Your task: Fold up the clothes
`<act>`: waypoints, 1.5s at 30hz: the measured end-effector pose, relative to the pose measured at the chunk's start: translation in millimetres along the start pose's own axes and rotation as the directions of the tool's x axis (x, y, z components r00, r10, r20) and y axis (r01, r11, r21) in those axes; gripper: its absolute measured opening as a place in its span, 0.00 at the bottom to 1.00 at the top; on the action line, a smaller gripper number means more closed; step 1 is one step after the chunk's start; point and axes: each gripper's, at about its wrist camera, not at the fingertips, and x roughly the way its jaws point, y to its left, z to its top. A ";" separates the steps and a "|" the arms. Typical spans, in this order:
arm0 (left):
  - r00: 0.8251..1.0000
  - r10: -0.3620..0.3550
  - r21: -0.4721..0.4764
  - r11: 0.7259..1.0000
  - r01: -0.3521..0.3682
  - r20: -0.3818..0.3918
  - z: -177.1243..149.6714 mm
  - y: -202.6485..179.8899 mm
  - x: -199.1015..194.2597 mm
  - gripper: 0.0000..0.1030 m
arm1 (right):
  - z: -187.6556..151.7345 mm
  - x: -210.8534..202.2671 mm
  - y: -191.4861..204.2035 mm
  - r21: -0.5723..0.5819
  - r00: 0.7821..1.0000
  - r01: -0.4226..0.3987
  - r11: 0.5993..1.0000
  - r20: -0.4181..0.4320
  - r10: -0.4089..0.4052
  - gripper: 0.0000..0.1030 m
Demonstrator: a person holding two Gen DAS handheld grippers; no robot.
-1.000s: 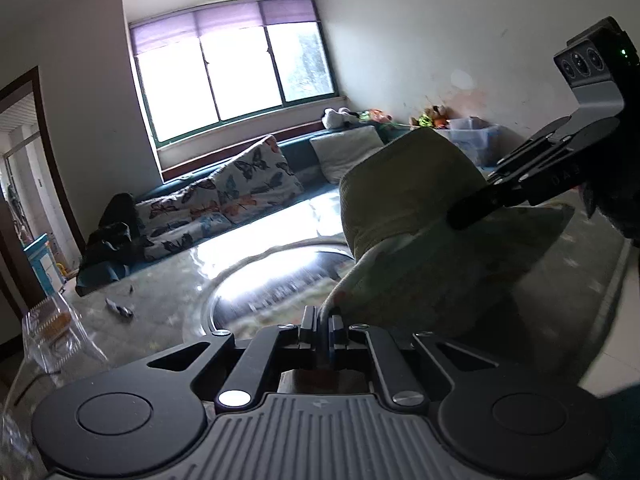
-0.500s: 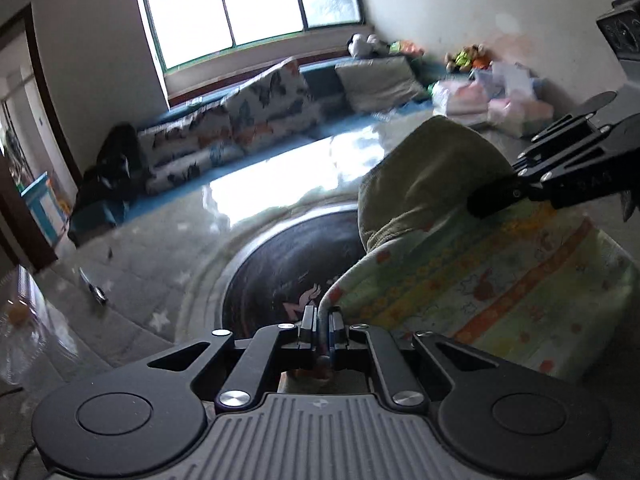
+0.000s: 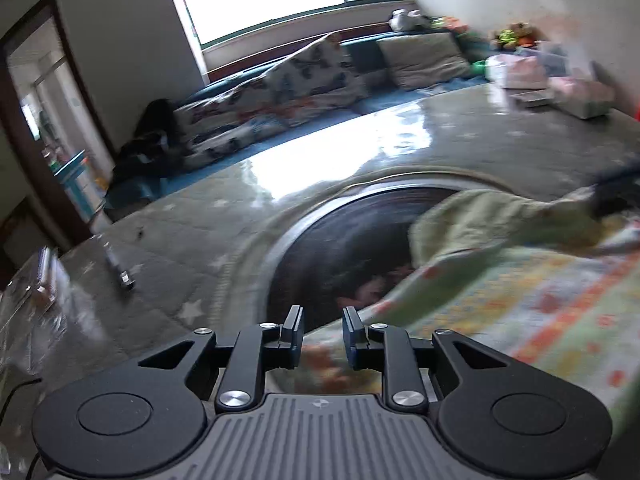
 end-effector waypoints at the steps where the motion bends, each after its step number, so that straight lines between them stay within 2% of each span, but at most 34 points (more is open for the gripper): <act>1: 1.000 0.007 -0.013 1.000 -0.007 -0.008 0.6 3.7 2.9 0.24 | -6.1 -2.9 0.9 0.000 1.000 -0.008 1.000 -0.013 0.008 0.24; 5: 0.998 0.055 -0.052 0.997 -0.057 -0.041 -1.3 14.5 10.6 0.24 | -23.8 4.9 -11.9 0.033 0.998 0.031 0.999 -0.051 -0.030 0.24; 9: 0.998 0.062 -0.101 0.993 -0.064 -0.023 -0.2 21.5 -6.5 0.23 | -20.1 4.6 -32.4 0.116 0.997 0.077 0.990 -0.017 -0.076 0.24; 13: 0.998 -0.051 -0.147 0.988 0.055 0.034 5.9 15.3 -33.8 0.25 | -11.6 1.5 -34.9 0.118 0.997 0.071 0.990 0.006 -0.073 0.24; 15: 0.992 -0.119 -0.147 0.981 0.125 0.044 9.7 5.8 -37.4 0.25 | -8.0 5.7 -28.3 0.107 0.999 0.037 0.994 0.003 -0.037 0.24; 18: 0.980 -0.192 -0.124 0.973 0.197 0.054 15.9 -14.2 -35.4 0.25 | 1.3 20.0 -13.4 0.084 0.999 -0.028 0.996 -0.013 0.029 0.23; 21: 0.969 -0.246 -0.127 0.960 0.248 0.034 23.3 -27.4 -20.1 0.25 | 9.8 34.3 -3.7 0.064 0.999 -0.042 0.997 -0.030 0.044 0.23; 25: 0.970 -0.243 -0.151 0.959 0.238 -0.010 29.7 -33.6 7.4 0.26 | 17.8 57.4 -3.6 0.071 0.997 -0.015 0.997 -0.071 0.020 0.21; 28: 0.977 -0.212 -0.198 0.959 0.200 -0.039 28.2 -28.5 21.2 0.26 | 18.9 61.1 -6.3 0.080 0.997 -0.006 0.997 -0.075 0.012 0.20; 32: 0.973 -0.230 -0.241 0.945 0.221 -0.010 22.7 -19.6 6.4 0.26 | 17.3 44.4 0.7 0.044 0.998 -0.028 0.999 -0.051 0.030 0.23; 37: 0.967 -0.253 -0.200 0.946 0.255 0.035 6.8 -26.2 -34.0 0.26 | 6.4 15.4 21.8 -0.023 0.996 -0.080 0.997 -0.028 0.079 0.24; 45: 0.964 -0.255 -0.137 0.955 0.263 0.076 -27.5 -52.2 -75.6 0.26 | -19.2 -13.1 53.2 -0.095 0.996 -0.094 0.991 0.003 0.095 0.26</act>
